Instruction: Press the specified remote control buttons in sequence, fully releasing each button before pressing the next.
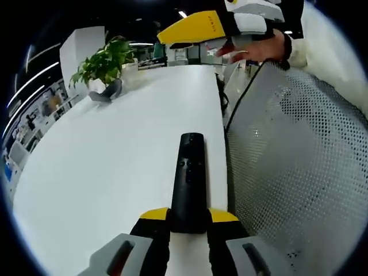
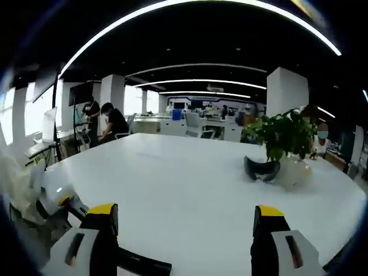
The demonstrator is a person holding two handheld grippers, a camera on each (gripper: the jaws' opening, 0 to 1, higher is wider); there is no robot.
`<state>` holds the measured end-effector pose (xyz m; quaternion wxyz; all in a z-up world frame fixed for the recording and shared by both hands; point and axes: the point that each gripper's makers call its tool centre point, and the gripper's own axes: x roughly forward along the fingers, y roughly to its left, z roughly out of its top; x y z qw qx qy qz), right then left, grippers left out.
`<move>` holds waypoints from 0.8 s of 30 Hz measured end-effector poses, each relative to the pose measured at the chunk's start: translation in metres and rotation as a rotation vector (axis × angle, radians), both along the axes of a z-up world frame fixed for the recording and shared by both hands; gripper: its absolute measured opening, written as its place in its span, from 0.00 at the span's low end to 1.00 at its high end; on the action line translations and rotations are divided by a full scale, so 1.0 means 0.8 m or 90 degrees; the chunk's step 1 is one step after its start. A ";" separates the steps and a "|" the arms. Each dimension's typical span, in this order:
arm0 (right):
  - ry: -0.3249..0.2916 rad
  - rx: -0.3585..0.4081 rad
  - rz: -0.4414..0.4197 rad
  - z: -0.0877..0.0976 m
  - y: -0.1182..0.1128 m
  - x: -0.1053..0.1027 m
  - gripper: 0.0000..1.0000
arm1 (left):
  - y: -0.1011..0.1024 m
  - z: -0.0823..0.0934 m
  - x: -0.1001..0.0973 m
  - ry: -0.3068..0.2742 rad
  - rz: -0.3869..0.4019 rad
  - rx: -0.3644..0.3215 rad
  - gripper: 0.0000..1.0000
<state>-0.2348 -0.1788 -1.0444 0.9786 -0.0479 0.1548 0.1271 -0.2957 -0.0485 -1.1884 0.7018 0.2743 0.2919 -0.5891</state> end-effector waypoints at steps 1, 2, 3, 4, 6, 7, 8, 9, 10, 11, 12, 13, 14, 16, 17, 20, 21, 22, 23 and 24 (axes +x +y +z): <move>-0.004 0.000 -0.018 0.002 -0.006 0.000 0.94 | 0.001 0.000 0.003 0.000 -0.004 0.001 0.23; -0.017 -0.008 -0.042 0.005 -0.015 0.002 0.92 | 0.003 0.001 0.008 0.006 -0.008 0.003 0.23; -0.018 -0.012 -0.041 0.006 -0.016 0.001 0.90 | 0.004 0.001 0.010 0.010 -0.010 0.003 0.23; -0.019 -0.008 -0.046 0.005 -0.017 0.002 0.91 | 0.006 0.001 0.016 0.011 -0.012 0.007 0.23; -0.008 -0.011 -0.049 -0.001 -0.018 0.003 0.92 | 0.009 0.001 0.024 0.009 -0.015 0.018 0.23; 0.001 -0.018 -0.049 -0.005 -0.018 0.003 0.92 | 0.010 0.001 0.029 0.006 -0.017 0.022 0.23; 0.006 -0.024 -0.047 -0.008 -0.017 0.003 0.92 | 0.011 0.001 0.037 0.004 -0.022 0.026 0.23; 0.008 -0.025 -0.047 -0.009 -0.017 0.002 0.90 | 0.012 0.001 0.043 0.004 -0.023 0.028 0.23; 0.009 -0.027 -0.048 -0.009 -0.019 0.002 0.89 | 0.013 0.001 0.050 0.004 -0.028 0.030 0.23; 0.007 -0.028 -0.050 -0.008 -0.020 0.001 0.88 | 0.014 0.000 0.055 0.008 -0.029 0.031 0.23; 0.007 -0.030 -0.054 -0.009 -0.021 0.002 0.89 | 0.015 0.001 0.060 0.013 -0.028 0.032 0.23; 0.013 -0.031 -0.055 -0.012 -0.022 0.002 0.89 | 0.016 0.001 0.068 0.009 -0.031 0.035 0.23; 0.023 -0.034 -0.054 -0.016 -0.022 0.003 0.90 | 0.018 0.001 0.075 0.001 -0.032 0.040 0.23; 0.027 -0.039 -0.052 -0.018 -0.021 0.002 0.90 | 0.021 0.002 0.092 -0.002 -0.030 0.045 0.23; 0.027 -0.041 -0.051 -0.018 -0.021 0.001 0.90 | 0.024 0.003 0.101 -0.003 -0.027 0.046 0.23; 0.032 -0.040 -0.049 -0.020 -0.022 0.001 0.91 | 0.028 0.004 0.129 -0.014 -0.020 0.052 0.23; 0.033 -0.039 -0.048 -0.021 -0.021 0.001 0.91 | 0.029 0.004 0.137 -0.016 -0.018 0.052 0.23; 0.030 -0.039 -0.045 -0.020 -0.020 0.001 0.91 | 0.029 0.005 0.148 -0.022 -0.017 0.053 0.23; 0.029 -0.043 -0.043 -0.020 -0.020 0.001 0.91 | 0.030 0.006 0.156 -0.026 -0.018 0.054 0.23; 0.033 -0.043 -0.043 -0.021 -0.020 0.001 0.91 | 0.031 0.006 0.166 -0.031 -0.020 0.057 0.23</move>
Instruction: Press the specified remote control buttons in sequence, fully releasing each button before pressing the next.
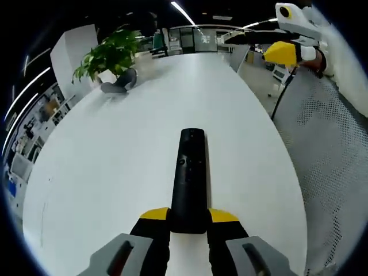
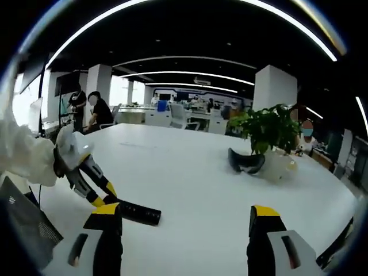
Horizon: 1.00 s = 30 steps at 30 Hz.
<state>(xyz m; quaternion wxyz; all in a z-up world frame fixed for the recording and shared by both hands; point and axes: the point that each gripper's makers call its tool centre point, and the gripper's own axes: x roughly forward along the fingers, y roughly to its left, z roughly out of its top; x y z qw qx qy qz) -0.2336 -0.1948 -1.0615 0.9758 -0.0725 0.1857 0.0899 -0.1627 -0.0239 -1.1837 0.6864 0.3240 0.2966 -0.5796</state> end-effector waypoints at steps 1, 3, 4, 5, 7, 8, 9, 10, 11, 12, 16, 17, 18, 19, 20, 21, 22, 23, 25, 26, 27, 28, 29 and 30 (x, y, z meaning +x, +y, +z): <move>0.005 0.001 0.000 -0.002 0.000 0.000 0.91 | 0.001 0.000 0.007 -0.002 -0.003 0.004 0.23; 0.024 -0.001 -0.002 -0.009 -0.001 0.001 0.90 | 0.003 0.002 0.025 -0.013 -0.016 0.014 0.23; 0.027 -0.001 -0.002 -0.010 -0.001 0.001 0.90 | 0.003 0.003 0.034 -0.017 -0.019 0.019 0.23; 0.030 -0.001 0.000 -0.011 -0.001 0.000 0.90 | 0.004 0.004 0.042 -0.021 -0.023 0.023 0.23; 0.032 -0.004 0.000 -0.012 -0.001 0.000 0.90 | 0.005 0.009 0.066 -0.032 -0.026 0.030 0.23; 0.036 -0.005 0.000 -0.014 -0.001 0.000 0.89 | 0.006 0.010 0.075 -0.036 -0.026 0.032 0.23; 0.042 -0.003 0.003 -0.016 0.000 -0.001 0.89 | 0.007 0.012 0.088 -0.041 -0.026 0.035 0.23; 0.047 -0.001 0.006 -0.018 0.001 -0.001 0.88 | 0.008 0.013 0.096 -0.045 -0.026 0.035 0.23; 0.049 -0.003 0.008 -0.018 0.002 -0.001 0.88 | 0.008 0.014 0.107 -0.048 -0.027 0.037 0.23; 0.049 -0.006 0.009 -0.018 0.002 -0.001 0.88 | 0.008 0.014 0.114 -0.051 -0.030 0.041 0.23; 0.057 -0.007 0.004 -0.021 0.000 -0.001 0.88 | 0.010 0.015 0.145 -0.061 -0.034 0.051 0.23; 0.059 -0.009 0.002 -0.022 -0.001 -0.001 0.88 | 0.011 0.014 0.151 -0.062 -0.035 0.054 0.23; 0.060 -0.010 0.001 -0.022 -0.001 -0.001 0.88 | 0.013 0.013 0.160 -0.066 -0.037 0.059 0.23; 0.060 -0.011 0.000 -0.021 -0.001 -0.001 0.88 | 0.014 0.013 0.167 -0.068 -0.035 0.063 0.23; 0.062 -0.012 0.000 -0.022 -0.001 -0.001 0.87 | 0.017 0.012 0.175 -0.070 -0.034 0.067 0.23; 0.065 -0.014 -0.001 -0.023 -0.002 -0.001 0.87 | 0.018 0.012 0.181 -0.071 -0.034 0.069 0.23; 0.067 -0.014 -0.001 -0.023 -0.002 -0.001 0.87 | 0.020 0.012 0.188 -0.073 -0.033 0.071 0.23; 0.070 -0.015 -0.001 -0.024 -0.002 -0.002 0.87 | 0.021 0.012 0.195 -0.074 -0.032 0.074 0.23; 0.073 -0.017 -0.002 -0.026 -0.002 -0.002 0.87 | 0.024 0.011 0.204 -0.078 -0.031 0.081 0.23; 0.074 -0.017 -0.002 -0.026 -0.002 -0.002 0.87 | 0.026 0.011 0.213 -0.083 -0.033 0.087 0.23; 0.077 -0.018 -0.003 -0.027 -0.002 -0.002 0.87 | 0.028 0.010 0.219 -0.085 -0.034 0.093 0.23; 0.081 -0.017 -0.002 -0.029 -0.002 -0.003 0.87 | 0.030 0.008 0.226 -0.083 -0.034 0.100 0.23; 0.083 -0.018 -0.002 -0.029 -0.002 -0.003 0.87 | 0.032 0.007 0.231 -0.083 -0.036 0.105 0.23; 0.084 -0.021 -0.002 -0.030 -0.002 -0.003 0.87 | 0.033 0.007 0.237 -0.084 -0.034 0.107 0.23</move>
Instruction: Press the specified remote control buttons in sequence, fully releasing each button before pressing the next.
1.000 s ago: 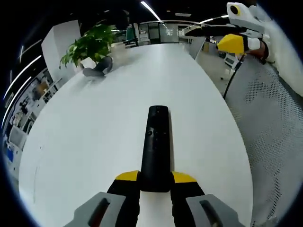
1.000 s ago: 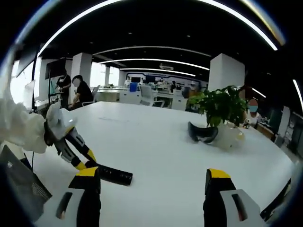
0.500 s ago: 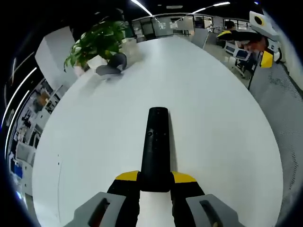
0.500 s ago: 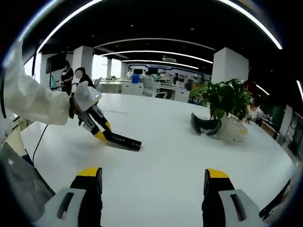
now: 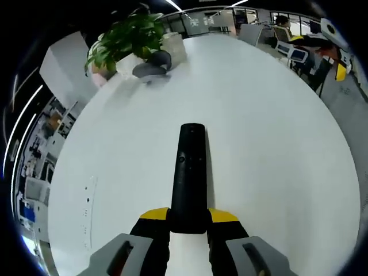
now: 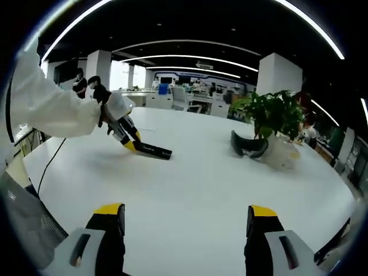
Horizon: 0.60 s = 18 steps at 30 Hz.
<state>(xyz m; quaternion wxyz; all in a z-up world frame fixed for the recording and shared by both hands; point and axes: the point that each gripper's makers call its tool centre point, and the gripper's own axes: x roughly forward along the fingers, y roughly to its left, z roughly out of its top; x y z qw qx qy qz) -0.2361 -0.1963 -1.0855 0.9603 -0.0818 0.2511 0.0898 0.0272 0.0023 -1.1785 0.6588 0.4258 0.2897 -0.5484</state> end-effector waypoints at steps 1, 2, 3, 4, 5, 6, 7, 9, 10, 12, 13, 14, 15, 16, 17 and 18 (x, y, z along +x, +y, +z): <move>0.002 -0.002 0.000 -0.001 0.000 0.000 0.87 | 0.000 0.000 0.004 0.003 0.004 -0.001 0.23; 0.004 -0.005 0.000 -0.002 0.000 0.000 0.87 | -0.001 0.001 0.006 0.007 0.005 -0.003 0.23; 0.007 -0.007 -0.001 -0.003 0.000 0.000 0.87 | -0.001 0.002 0.009 0.009 0.003 -0.004 0.23; 0.008 -0.007 -0.001 -0.003 0.000 0.000 0.86 | -0.001 0.001 0.012 0.009 0.005 -0.001 0.23; 0.009 -0.007 -0.002 -0.003 0.000 0.000 0.86 | 0.000 0.000 0.016 0.009 0.003 0.004 0.23; 0.011 -0.007 -0.002 -0.004 0.000 0.000 0.86 | 0.000 -0.001 0.016 0.012 0.003 0.008 0.23; 0.015 -0.008 -0.002 -0.005 0.000 0.000 0.86 | 0.000 -0.002 0.017 0.013 0.002 0.012 0.23; 0.015 -0.010 0.000 -0.005 0.001 0.000 0.86 | 0.000 -0.006 0.018 0.021 0.002 0.021 0.23; 0.015 -0.012 0.001 -0.006 0.001 0.000 0.86 | 0.001 -0.008 0.017 0.023 0.001 0.025 0.23; 0.017 -0.013 0.001 -0.006 0.002 0.000 0.86 | 0.001 -0.008 0.017 0.018 -0.005 0.030 0.23; 0.017 -0.014 0.000 -0.006 0.001 0.000 0.86 | 0.000 -0.007 0.017 0.018 -0.006 0.029 0.23; 0.017 -0.014 -0.001 -0.006 0.001 0.000 0.86 | 0.000 -0.007 0.017 0.025 -0.001 0.028 0.24; 0.017 -0.014 -0.003 -0.006 0.000 0.001 0.86 | -0.001 -0.006 0.017 0.027 0.002 0.028 0.24; 0.016 -0.014 -0.003 -0.006 0.000 0.001 0.86 | -0.001 -0.007 0.017 0.034 0.004 0.028 0.24; 0.015 -0.014 -0.004 -0.006 0.000 0.001 0.86 | 0.000 -0.007 0.017 0.035 0.006 0.031 0.24; 0.013 -0.014 -0.004 -0.005 0.000 0.001 0.86 | 0.000 -0.007 0.016 0.035 0.005 0.033 0.24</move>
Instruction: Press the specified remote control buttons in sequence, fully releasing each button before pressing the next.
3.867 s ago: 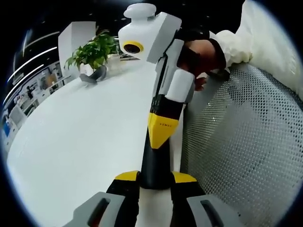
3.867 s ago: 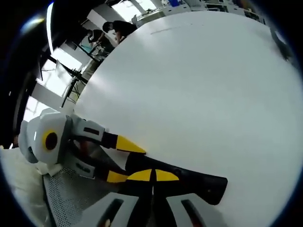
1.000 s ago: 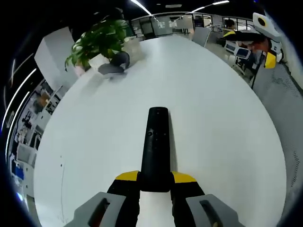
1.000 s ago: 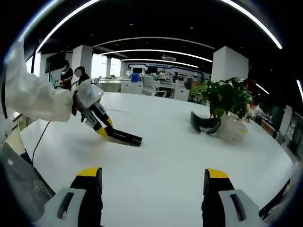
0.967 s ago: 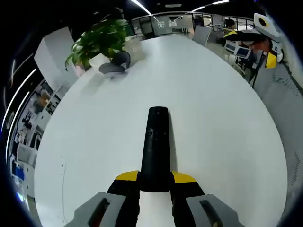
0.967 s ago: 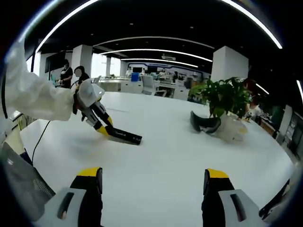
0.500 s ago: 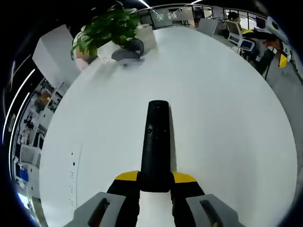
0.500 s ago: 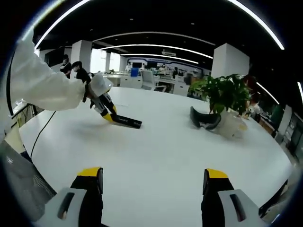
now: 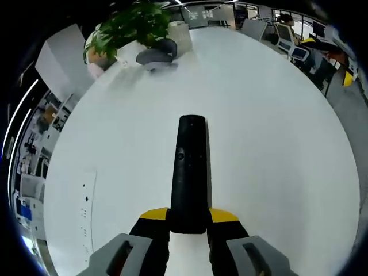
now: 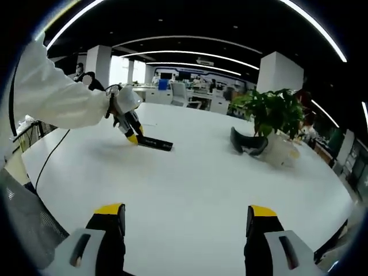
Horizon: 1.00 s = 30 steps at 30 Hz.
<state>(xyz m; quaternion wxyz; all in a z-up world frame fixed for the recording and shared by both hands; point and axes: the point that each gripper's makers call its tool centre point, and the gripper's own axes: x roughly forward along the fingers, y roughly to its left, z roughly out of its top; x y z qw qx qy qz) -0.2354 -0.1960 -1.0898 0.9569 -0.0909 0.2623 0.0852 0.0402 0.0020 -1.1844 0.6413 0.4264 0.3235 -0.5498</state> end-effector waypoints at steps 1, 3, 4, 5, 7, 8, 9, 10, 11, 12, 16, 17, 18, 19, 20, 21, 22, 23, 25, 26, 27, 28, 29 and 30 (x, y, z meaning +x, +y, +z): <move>0.000 0.000 0.000 0.000 0.000 0.000 0.86 | 0.000 0.000 0.000 0.000 -0.005 0.001 0.24; 0.006 0.001 0.002 -0.002 0.001 0.000 0.85 | 0.000 0.000 0.000 0.005 -0.005 -0.004 0.25; 0.004 0.001 0.003 -0.001 0.001 0.000 0.85 | 0.002 -0.001 0.000 0.014 0.019 -0.009 0.26; -0.001 0.001 0.003 0.000 0.001 0.000 0.86 | 0.004 0.001 0.008 -0.003 0.050 -0.012 0.31; -0.002 0.001 0.002 0.001 0.001 0.001 0.86 | 0.008 0.006 0.023 -0.038 0.097 -0.014 0.43; -0.002 0.001 0.002 0.001 0.001 0.001 0.87 | 0.007 0.006 0.023 -0.035 0.088 -0.018 0.47; -0.002 0.000 0.001 0.001 0.001 0.001 0.87 | 0.010 0.006 0.025 -0.039 0.113 -0.026 0.50; -0.003 -0.001 0.002 0.001 0.001 0.002 0.88 | 0.015 0.006 0.030 -0.038 0.154 -0.035 0.54; -0.007 -0.002 0.002 0.003 0.001 0.002 0.88 | 0.021 0.007 0.032 -0.040 0.183 -0.036 0.60; -0.011 -0.002 0.002 0.004 0.001 0.003 0.89 | 0.029 0.008 0.033 -0.042 0.217 -0.037 0.66; -0.014 -0.003 0.002 0.004 0.000 0.002 0.90 | 0.048 0.017 0.014 -0.072 0.259 -0.054 0.88; -0.018 -0.002 0.004 0.006 0.000 0.002 0.90 | 0.053 0.024 0.004 -0.077 0.290 -0.073 0.93; -0.022 -0.003 0.005 0.007 0.001 0.003 0.90 | 0.055 0.030 -0.002 -0.082 0.309 -0.088 0.98; -0.022 -0.005 0.006 0.007 0.001 0.002 0.90 | 0.060 0.038 -0.010 -0.088 0.337 -0.096 1.00; -0.019 -0.007 0.007 0.006 0.001 0.002 0.91 | 0.060 0.050 -0.022 -0.101 0.352 -0.130 1.00; -0.015 -0.009 0.008 0.005 0.001 0.001 0.92 | 0.059 0.061 -0.044 -0.094 0.360 -0.169 1.00; -0.015 -0.006 0.009 0.005 0.001 0.001 0.92 | 0.064 0.068 -0.055 -0.096 0.381 -0.179 1.00; -0.018 -0.001 0.011 0.007 0.002 0.001 0.92 | 0.068 0.076 -0.073 -0.098 0.394 -0.200 1.00; -0.021 0.004 0.013 0.008 0.003 0.001 0.92 | 0.078 0.087 -0.103 -0.109 0.421 -0.228 1.00; -0.020 0.006 0.015 0.008 0.004 0.001 0.92 | 0.079 0.089 -0.110 -0.110 0.425 -0.235 1.00; -0.018 0.007 0.017 0.007 0.004 0.000 0.92 | 0.085 0.093 -0.131 -0.107 0.447 -0.249 1.00; -0.015 0.007 0.019 0.006 0.005 0.000 0.92 | 0.092 0.094 -0.144 -0.110 0.460 -0.248 1.00; -0.015 0.008 0.021 0.007 0.006 -0.001 0.92 | 0.097 0.098 -0.155 -0.121 0.467 -0.255 1.00; -0.019 0.010 0.023 0.008 0.007 -0.001 0.92 | 0.103 0.102 -0.171 -0.133 0.475 -0.265 1.00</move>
